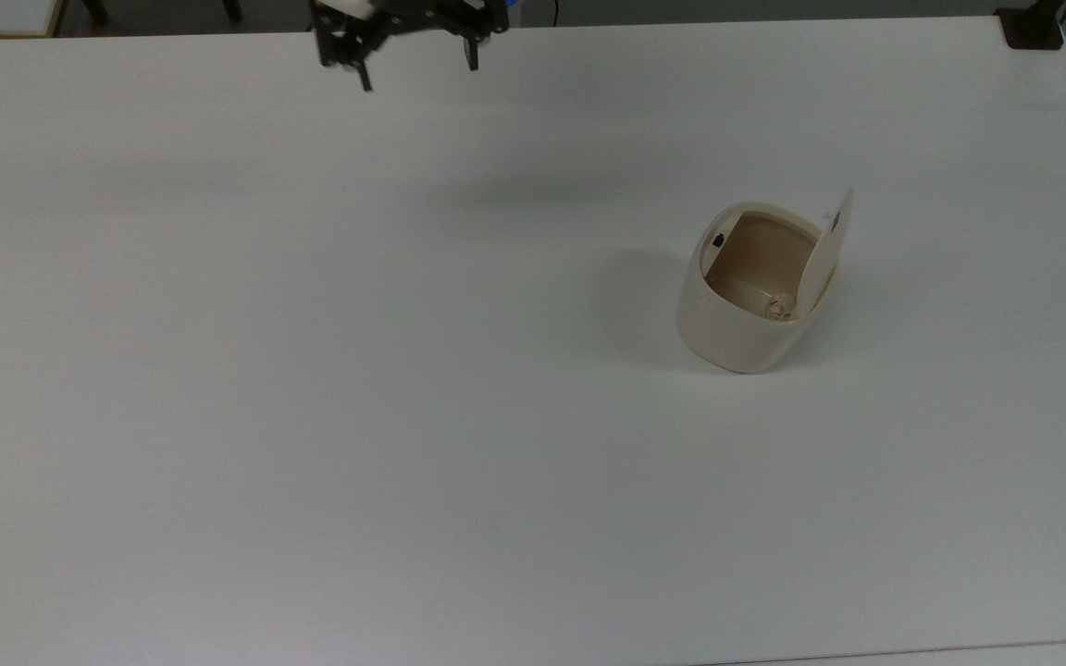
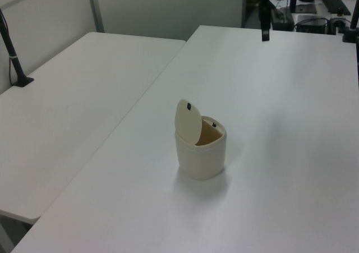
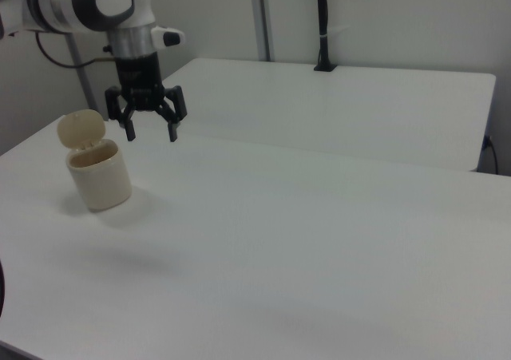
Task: Close the trash bin
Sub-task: 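Move the gripper toward the raised lid of the cream trash bin, then push the raised lid down over the bin opening with the gripper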
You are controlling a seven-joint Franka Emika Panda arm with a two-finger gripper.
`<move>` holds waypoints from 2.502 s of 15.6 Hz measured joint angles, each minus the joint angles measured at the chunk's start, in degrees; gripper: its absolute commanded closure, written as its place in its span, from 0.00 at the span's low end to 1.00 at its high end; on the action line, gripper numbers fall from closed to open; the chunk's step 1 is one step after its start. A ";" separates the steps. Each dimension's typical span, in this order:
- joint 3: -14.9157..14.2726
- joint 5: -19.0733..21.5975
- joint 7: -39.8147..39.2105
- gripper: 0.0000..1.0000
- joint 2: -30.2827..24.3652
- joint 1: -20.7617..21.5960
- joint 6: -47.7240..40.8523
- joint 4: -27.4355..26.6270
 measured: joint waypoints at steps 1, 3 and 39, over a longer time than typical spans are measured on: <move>0.11 0.01 -3.55 0.57 0.76 1.18 0.18 -0.02; 0.33 0.39 -10.62 0.79 2.11 3.98 0.88 -0.02; -0.30 6.18 -14.42 0.99 16.68 24.88 25.55 9.48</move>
